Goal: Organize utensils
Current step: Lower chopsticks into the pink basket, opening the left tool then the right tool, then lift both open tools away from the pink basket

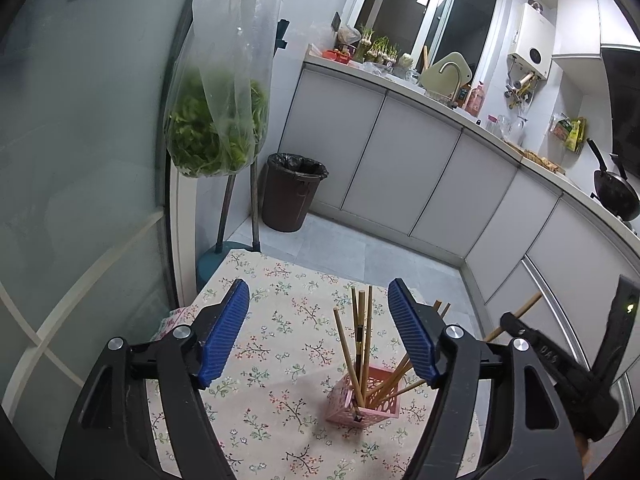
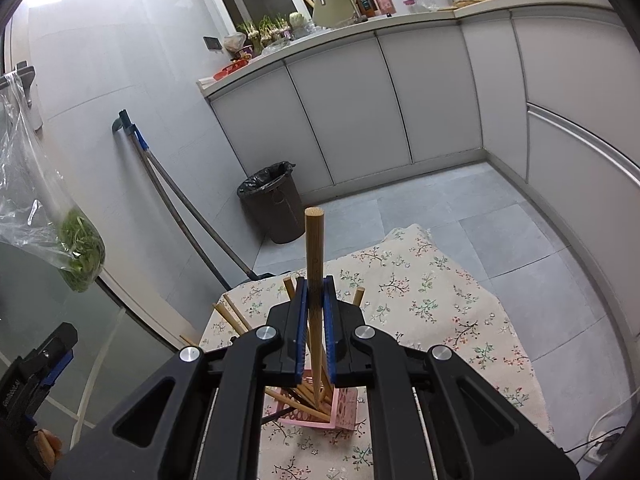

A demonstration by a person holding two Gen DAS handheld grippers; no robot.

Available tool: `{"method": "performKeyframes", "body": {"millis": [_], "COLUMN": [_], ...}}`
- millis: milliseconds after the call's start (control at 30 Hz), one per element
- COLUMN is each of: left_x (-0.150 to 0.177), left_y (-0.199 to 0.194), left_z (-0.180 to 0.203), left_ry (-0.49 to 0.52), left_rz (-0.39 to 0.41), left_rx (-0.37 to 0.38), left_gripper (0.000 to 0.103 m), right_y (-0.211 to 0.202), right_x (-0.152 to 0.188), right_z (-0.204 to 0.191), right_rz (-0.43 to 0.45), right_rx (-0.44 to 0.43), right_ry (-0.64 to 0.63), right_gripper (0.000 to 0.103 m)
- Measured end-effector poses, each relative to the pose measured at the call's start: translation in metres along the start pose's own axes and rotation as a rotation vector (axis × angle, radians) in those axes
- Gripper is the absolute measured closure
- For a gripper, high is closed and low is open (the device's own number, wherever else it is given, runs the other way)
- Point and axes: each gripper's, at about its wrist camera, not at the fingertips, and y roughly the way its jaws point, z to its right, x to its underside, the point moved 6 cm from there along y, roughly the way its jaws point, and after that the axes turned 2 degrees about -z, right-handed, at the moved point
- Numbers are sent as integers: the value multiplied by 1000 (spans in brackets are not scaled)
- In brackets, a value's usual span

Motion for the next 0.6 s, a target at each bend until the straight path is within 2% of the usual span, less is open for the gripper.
{"method": "performKeyframes", "body": {"millis": [67,100,200,300,433,467,533,600], "left_x": [0,1,1,2,5,7,10,13], "left_y": [0,-1,-1,-2,-2,-2,-3,-4], "left_z": [2,2,3,2,10,13,19,26], "left_ry": [3,6,12,12,59,76,107,132], "left_rz": [2,5,7,13,17,23,29,28], "left_rx": [-2,-5,-11,-21,-55,-70,-93,-104], "left_gripper": [32,32,30,28,23,22,17,12], "right_y": [8,15,20,5,-16,-21,-27,-33], "right_x": [5,10,15,9,5,5,5,6], "right_z": [1,3,10,12,12,12,13,14], "right_rz": [-8,-29,-55,-18,36,49,67,80], "right_rx": [-15,-23,-28,-18,5,17,29,39], "right_ry": [5,13,34,20,-13,-26,-38,-42], "right_gripper": [88,81,79,75,51,49,34,26]}}
